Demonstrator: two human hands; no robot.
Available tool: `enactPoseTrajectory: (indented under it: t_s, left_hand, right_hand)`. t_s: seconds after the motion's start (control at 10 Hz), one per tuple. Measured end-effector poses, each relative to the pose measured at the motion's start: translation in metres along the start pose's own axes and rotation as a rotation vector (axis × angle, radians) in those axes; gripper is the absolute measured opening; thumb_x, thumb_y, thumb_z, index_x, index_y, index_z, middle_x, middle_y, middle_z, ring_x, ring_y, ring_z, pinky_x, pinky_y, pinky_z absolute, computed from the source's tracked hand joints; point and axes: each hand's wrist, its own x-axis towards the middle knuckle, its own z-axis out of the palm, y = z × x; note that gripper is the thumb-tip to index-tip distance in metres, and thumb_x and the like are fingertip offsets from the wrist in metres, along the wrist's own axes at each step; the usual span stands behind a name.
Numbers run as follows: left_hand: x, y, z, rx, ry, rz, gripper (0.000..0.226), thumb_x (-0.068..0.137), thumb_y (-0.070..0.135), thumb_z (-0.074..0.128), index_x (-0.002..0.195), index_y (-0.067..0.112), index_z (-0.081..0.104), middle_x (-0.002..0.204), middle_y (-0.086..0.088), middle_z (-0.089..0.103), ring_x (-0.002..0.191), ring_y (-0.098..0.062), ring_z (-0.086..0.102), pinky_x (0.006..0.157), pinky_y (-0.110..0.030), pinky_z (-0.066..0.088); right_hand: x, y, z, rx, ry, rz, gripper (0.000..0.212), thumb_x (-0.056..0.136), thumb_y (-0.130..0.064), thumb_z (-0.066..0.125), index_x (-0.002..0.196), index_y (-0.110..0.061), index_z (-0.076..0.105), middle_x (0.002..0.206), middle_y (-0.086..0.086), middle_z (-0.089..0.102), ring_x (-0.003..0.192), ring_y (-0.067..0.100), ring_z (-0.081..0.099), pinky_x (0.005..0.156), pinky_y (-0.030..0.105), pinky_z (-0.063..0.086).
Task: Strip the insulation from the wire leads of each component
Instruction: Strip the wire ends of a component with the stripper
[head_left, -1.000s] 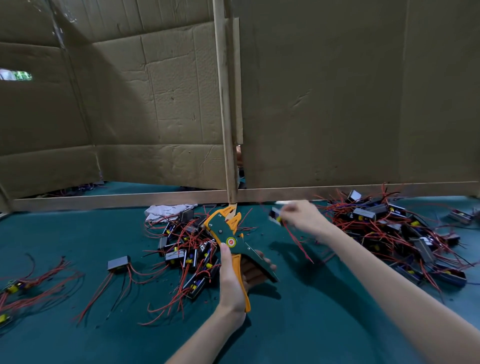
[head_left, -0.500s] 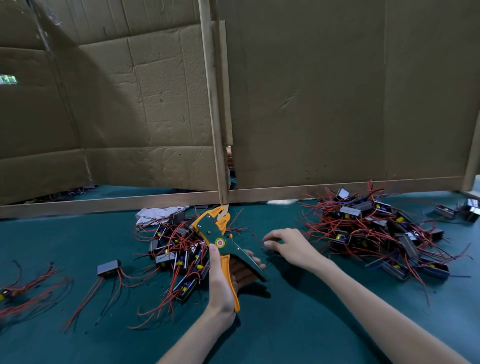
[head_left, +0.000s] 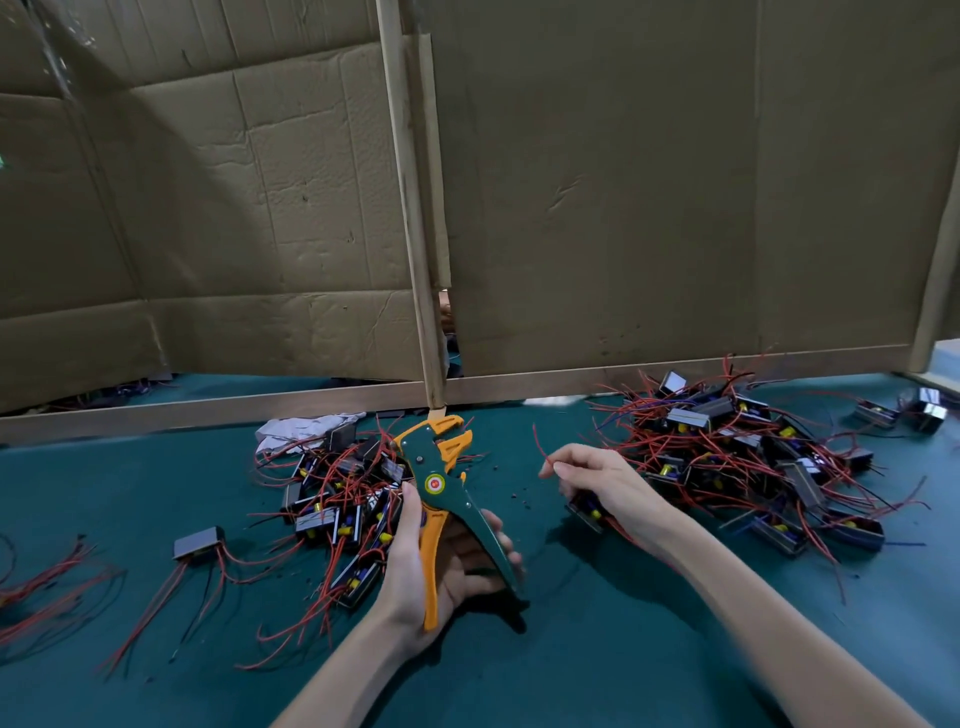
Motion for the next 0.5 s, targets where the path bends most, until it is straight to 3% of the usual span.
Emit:
enactPoseTrajectory:
  t_s: [0.1,0.2,0.3,0.4,0.5]
  left_hand:
    - [-0.002,0.001,0.001,0.003,-0.049,-0.069,0.094,0.076,0.079,0.035,0.091,-0.008,0.064,0.085,-0.026,0.058,0.077,-0.038,0.06,0.076,-0.052,0.051]
    - [-0.003,-0.002,-0.001,0.057,-0.096,-0.104,0.096,0.072,0.081,0.04,0.097,-0.009,0.062,0.089,-0.026,0.059,0.08,-0.039,0.061,0.077,-0.051,0.051]
    - [-0.001,-0.005,-0.005,0.183,-0.102,-0.137,0.103,0.051,0.085,0.064,0.102,-0.004,0.063,0.092,-0.024,0.065,0.084,-0.038,0.064,0.083,-0.053,0.049]
    - [0.004,-0.006,-0.009,0.214,-0.112,-0.141,0.095,0.046,0.086,0.067,0.093,0.003,0.071,0.091,-0.02,0.069,0.083,-0.037,0.066,0.081,-0.05,0.051]
    - [0.01,-0.009,-0.015,0.162,-0.089,-0.156,0.092,0.054,0.085,0.065,0.095,0.003,0.072,0.094,-0.023,0.068,0.086,-0.039,0.066,0.077,-0.049,0.052]
  right_hand:
    - [-0.009,-0.01,-0.009,0.041,-0.085,0.007,0.02,0.097,-0.015,0.051,0.082,-0.01,0.064,0.064,0.002,0.045,0.066,0.015,0.039,0.064,0.023,0.031]
    - [-0.013,-0.018,-0.011,0.058,-0.144,-0.009,0.023,0.097,-0.018,0.051,0.076,-0.013,0.059,0.062,-0.001,0.047,0.06,0.01,0.042,0.057,0.016,0.033]
    - [-0.015,-0.021,-0.01,0.022,-0.167,-0.033,0.029,0.099,-0.022,0.05,0.071,-0.014,0.053,0.063,-0.003,0.049,0.06,0.008,0.044,0.059,0.013,0.036]
    - [-0.016,-0.022,-0.009,-0.012,-0.166,-0.085,0.029,0.1,-0.018,0.048,0.072,-0.012,0.054,0.064,-0.002,0.053,0.063,0.009,0.047,0.066,0.016,0.038]
    - [-0.015,-0.019,-0.007,0.024,-0.164,-0.088,0.02,0.1,-0.01,0.046,0.087,-0.011,0.061,0.058,-0.006,0.049,0.059,0.009,0.044,0.064,0.02,0.037]
